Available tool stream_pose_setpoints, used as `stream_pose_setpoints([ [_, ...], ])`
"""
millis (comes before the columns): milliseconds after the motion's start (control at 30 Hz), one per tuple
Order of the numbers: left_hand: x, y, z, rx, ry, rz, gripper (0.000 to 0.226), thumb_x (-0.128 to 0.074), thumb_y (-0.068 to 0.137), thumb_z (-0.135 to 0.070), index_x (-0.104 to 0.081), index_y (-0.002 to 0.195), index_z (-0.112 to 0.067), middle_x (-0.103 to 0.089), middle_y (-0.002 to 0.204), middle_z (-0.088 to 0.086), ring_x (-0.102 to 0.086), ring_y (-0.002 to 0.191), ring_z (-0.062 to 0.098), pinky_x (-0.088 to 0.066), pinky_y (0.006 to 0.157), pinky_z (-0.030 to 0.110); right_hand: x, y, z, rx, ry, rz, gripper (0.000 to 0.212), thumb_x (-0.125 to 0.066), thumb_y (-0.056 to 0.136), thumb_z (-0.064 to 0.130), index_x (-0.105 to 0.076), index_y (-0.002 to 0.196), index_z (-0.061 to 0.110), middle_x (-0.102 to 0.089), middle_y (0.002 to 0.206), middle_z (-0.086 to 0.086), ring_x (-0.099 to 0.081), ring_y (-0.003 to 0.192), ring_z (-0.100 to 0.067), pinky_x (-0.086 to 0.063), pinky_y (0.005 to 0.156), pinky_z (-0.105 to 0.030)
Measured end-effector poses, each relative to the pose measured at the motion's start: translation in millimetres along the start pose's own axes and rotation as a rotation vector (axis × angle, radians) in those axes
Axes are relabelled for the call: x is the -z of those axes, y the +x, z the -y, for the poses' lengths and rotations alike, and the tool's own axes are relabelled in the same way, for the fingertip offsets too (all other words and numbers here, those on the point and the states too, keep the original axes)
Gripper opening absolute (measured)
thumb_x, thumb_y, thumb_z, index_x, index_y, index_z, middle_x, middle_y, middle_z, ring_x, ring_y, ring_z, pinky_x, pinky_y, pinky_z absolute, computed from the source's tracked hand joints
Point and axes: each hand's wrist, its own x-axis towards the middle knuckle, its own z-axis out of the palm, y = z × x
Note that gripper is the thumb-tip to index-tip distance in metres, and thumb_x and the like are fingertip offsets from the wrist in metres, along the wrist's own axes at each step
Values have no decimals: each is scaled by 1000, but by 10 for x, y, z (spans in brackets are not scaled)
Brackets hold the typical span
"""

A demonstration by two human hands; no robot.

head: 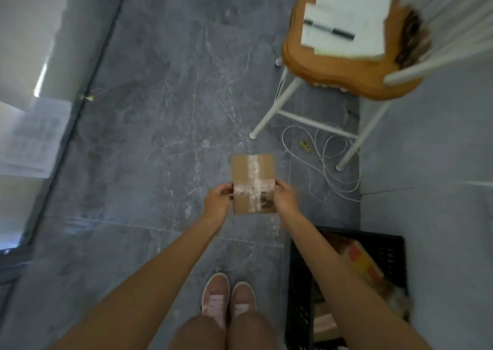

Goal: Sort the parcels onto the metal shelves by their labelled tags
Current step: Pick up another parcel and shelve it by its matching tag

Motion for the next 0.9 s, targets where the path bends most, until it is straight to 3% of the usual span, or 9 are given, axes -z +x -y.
stream_pose_setpoints([
  [100,254,-697,-689,-80,1,-24,32,-40,89,7,-64,107,-4,-64,104,7,-61,99,26,-43,80,31,375,-732,538,35,89,18,42,-34,92,-1,-63,112,21,-66,114,-13,-65,93,-33,-55,84,-48],
  [200,528,-1389,-1399,-210,22,-71,30,-43,89,10,-66,106,-1,-67,109,16,-62,103,32,-48,87,32,784,-1597,1208,123,186,23,40,-34,93,-5,-62,115,14,-66,111,-15,-65,95,-33,-54,84,-48],
  [333,941,-2348,-2294,-378,81,-97,25,-52,87,8,-64,109,4,-67,108,17,-62,97,24,-45,70,3,1306,-2671,1965,274,258,59,46,-37,89,-14,-57,124,9,-63,101,-5,-61,92,-24,-53,87,-43],
  [433,1201,-2930,-2776,-468,72,-154,22,-55,86,5,-65,106,3,-66,99,12,-58,88,17,-41,60,-2,1502,-3213,2341,348,244,51,53,-36,88,-15,-54,130,11,-65,114,-10,-63,101,-25,-52,92,-45],
  [533,1390,-3345,-3070,-526,52,-224,21,-55,87,3,-65,105,2,-67,98,11,-60,89,20,-42,61,4,1598,-3668,2632,358,265,43,55,-32,89,-13,-51,133,14,-64,117,-14,-62,102,-26,-54,87,-40],
  [667,1600,-3763,-3299,-591,17,-302,22,-57,86,1,-66,105,-2,-69,104,15,-65,96,28,-48,79,27,1642,-4131,2860,393,310,85,50,-34,93,-4,-54,131,21,-62,122,-9,-61,107,-26,-53,90,-48],
  [767,1696,-4007,-3356,-634,8,-333,22,-57,87,0,-65,107,-1,-69,105,15,-63,95,24,-47,79,27,1690,-4395,2932,404,313,96,45,-36,95,2,-55,130,23,-65,116,-8,-62,104,-32,-54,85,-52],
  [900,1759,-4228,-3378,-642,-20,-308,23,-55,89,-2,-64,110,-3,-67,105,12,-60,91,16,-46,77,25,1814,-4641,2953,455,284,90,45,-34,96,0,-53,131,21,-58,122,-6,-58,108,-24,-53,89,-42],
])
